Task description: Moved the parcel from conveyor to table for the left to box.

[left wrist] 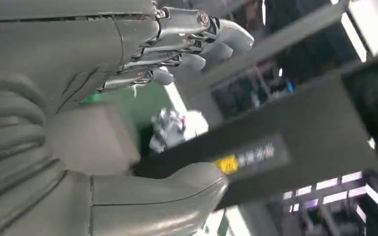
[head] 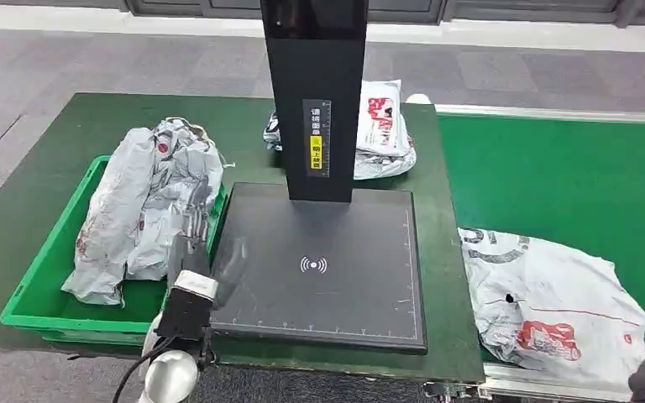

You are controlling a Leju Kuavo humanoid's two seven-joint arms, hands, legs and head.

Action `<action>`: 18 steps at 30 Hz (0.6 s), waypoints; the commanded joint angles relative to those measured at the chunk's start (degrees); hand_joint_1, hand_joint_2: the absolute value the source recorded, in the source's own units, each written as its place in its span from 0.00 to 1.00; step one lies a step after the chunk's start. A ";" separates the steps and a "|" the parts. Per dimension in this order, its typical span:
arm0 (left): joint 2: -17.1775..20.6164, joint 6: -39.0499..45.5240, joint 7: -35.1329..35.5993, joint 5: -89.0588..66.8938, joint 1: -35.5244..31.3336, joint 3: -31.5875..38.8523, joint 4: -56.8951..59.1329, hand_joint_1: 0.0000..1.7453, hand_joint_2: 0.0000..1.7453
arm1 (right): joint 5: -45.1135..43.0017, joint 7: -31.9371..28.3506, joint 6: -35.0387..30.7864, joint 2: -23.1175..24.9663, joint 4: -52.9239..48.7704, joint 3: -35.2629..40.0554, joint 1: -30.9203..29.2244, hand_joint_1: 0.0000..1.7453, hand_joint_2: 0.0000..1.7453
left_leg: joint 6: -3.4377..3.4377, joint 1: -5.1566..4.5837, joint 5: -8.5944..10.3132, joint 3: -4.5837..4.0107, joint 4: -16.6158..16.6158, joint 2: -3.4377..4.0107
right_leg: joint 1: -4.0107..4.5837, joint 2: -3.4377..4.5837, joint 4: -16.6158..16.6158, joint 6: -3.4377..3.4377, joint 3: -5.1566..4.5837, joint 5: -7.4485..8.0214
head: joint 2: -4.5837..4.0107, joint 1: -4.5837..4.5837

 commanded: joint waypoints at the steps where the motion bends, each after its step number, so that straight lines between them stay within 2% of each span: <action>1: 2.34 -2.87 0.98 0.23 -3.78 -4.02 9.45 0.00 1.00 | 13.76 4.27 0.92 -6.30 13.69 -1.94 -2.60 0.00 1.00 | 0.00 0.05 0.09 0.13 -0.17 -0.20 | 0.04 -0.08 -0.21 -0.04 0.20 0.07 | 0.00 0.00; 5: 2.58 -3.57 0.95 0.25 -5.63 -5.06 11.47 0.00 1.00 | 22.43 7.52 3.98 -8.04 16.58 1.92 -2.50 0.00 1.00 | 0.01 0.06 0.08 0.08 -0.13 -0.16 | 0.06 -0.03 -0.19 -0.02 0.15 0.08 | 0.00 0.00; 16: 2.49 -3.73 1.13 0.31 -6.27 -5.20 11.76 0.00 1.00 | 22.86 7.61 4.03 -8.01 17.71 2.02 -3.31 0.00 1.00 | 0.03 0.04 0.05 0.06 -0.08 -0.08 | 0.04 0.01 -0.08 -0.02 0.13 0.03 | 0.00 0.00; 18: 2.61 -4.29 1.52 0.48 -6.94 -5.55 12.10 0.00 1.00 | 26.82 8.00 6.64 -9.42 19.39 4.76 -3.29 0.00 1.00 | 0.03 0.06 0.07 0.04 -0.08 -0.08 | 0.05 0.02 -0.10 -0.03 0.12 0.05 | 0.00 0.00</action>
